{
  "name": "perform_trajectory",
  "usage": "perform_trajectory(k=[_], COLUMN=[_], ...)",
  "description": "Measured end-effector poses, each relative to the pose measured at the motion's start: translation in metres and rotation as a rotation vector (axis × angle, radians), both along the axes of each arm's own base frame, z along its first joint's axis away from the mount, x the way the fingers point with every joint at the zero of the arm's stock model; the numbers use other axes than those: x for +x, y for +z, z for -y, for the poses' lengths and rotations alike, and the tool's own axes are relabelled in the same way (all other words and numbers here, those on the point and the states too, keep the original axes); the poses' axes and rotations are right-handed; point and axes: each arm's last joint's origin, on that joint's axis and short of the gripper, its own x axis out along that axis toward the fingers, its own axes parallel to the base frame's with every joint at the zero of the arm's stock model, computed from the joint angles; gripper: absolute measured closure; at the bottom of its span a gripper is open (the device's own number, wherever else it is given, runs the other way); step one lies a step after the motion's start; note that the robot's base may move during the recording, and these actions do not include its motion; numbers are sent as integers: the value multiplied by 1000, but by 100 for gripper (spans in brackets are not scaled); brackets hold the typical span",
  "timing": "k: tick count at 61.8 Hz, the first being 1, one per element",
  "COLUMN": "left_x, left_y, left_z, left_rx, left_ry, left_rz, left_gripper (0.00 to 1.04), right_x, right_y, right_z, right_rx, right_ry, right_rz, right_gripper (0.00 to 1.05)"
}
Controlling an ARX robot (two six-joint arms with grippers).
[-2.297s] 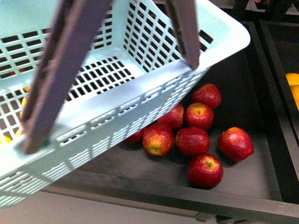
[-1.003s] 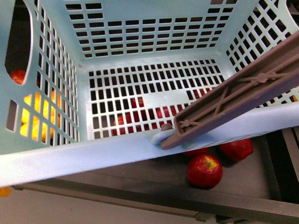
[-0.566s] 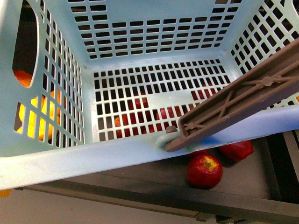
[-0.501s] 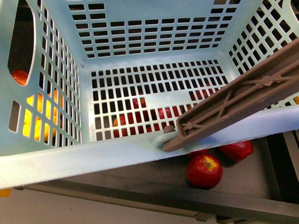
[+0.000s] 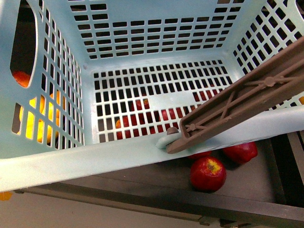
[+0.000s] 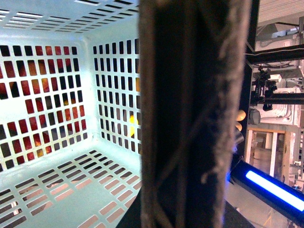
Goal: Pick lemon and mango into basket
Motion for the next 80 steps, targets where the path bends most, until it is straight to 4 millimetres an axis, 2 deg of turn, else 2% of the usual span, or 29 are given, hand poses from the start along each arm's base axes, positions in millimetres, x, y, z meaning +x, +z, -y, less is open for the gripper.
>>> perform_trajectory(k=[15,33,45,64,80], left_x=[0,0,0,0,0], left_y=[0,0,0,0,0], left_z=[0,0,0,0,0], left_rx=[0,0,0,-1,0], left_ry=[0,0,0,-1,0], left_rz=[0,0,0,-1,0], left_gripper=[100,100,100,100,100], right_x=[45,97,110,118,126], right_y=[-28,-38,-50,-72,-77], right_z=[13,27,35,41,42], right_rx=[14,-6,-7,23,37], right_ry=[115,220,216,194,176], right_rz=[-81,-84,-93,-115,-101], right_gripper=[9,9,9,9,9])
